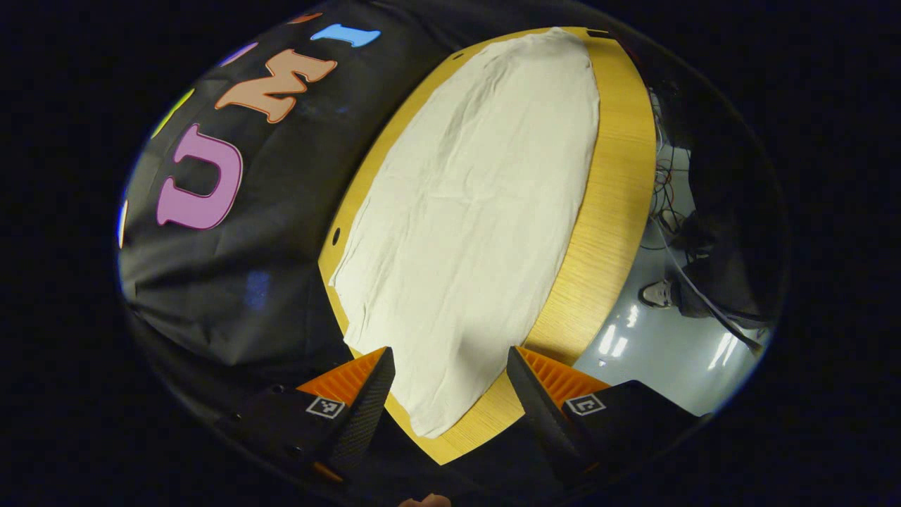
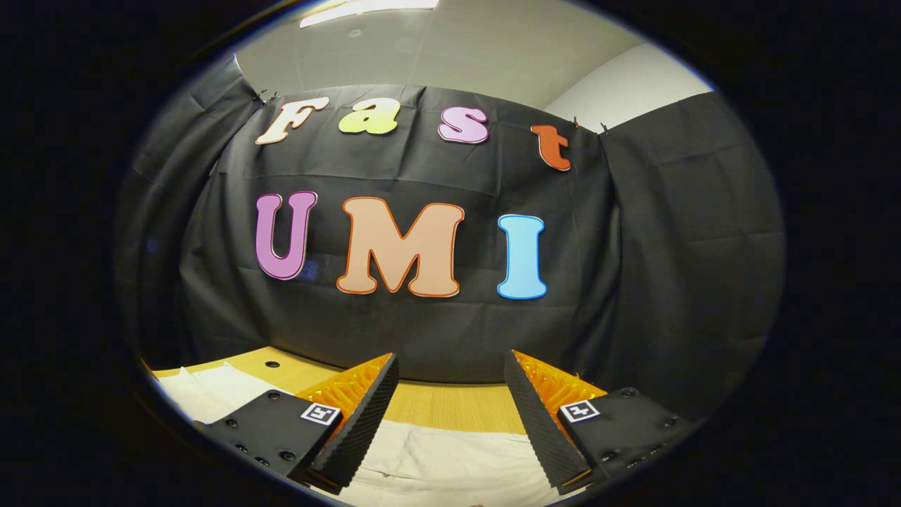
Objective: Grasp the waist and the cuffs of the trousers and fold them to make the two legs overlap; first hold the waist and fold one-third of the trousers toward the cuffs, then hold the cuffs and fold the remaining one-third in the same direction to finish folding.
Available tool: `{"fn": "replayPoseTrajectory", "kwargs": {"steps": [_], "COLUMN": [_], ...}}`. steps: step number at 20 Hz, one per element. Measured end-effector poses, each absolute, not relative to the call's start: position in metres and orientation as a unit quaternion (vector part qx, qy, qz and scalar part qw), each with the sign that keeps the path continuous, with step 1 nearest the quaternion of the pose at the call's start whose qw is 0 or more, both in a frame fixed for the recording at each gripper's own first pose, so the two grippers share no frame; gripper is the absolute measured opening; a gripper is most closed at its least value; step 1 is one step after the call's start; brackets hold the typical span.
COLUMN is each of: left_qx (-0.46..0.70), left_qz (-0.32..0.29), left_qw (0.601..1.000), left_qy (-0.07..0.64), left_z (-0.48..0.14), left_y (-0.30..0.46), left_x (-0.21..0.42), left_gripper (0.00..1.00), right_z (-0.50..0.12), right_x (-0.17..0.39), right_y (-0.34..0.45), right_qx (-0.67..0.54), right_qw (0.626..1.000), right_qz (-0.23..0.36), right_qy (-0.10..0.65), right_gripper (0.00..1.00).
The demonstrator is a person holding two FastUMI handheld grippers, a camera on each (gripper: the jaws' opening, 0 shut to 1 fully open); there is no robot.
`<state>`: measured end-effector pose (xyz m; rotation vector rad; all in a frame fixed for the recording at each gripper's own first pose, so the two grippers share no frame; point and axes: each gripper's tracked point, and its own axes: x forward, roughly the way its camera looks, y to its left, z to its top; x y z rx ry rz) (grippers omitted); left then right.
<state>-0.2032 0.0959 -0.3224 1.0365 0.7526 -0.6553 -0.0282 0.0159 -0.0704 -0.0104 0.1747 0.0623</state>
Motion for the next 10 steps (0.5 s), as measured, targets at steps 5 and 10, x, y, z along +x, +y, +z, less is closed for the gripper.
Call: {"fn": "replayPoseTrajectory", "kwargs": {"steps": [5,10], "left_qx": [0.504,0.539], "left_qz": [-0.324,-0.335], "left_qw": [0.72,0.701], "left_qy": [0.349,0.324], "left_z": [-0.335,-0.342], "left_y": [0.097,0.091], "left_x": [-0.207,-0.191], "left_gripper": [0.97,0.89], "right_z": [-0.071,-0.077], "right_x": [-0.028,-0.031], "right_y": [0.011,-0.002], "right_qx": [-0.015,-0.022], "right_qw": [0.996,0.995], "right_qz": [0.028,0.014], "right_qy": [0.088,0.093], "right_gripper": [0.97,0.97]}}
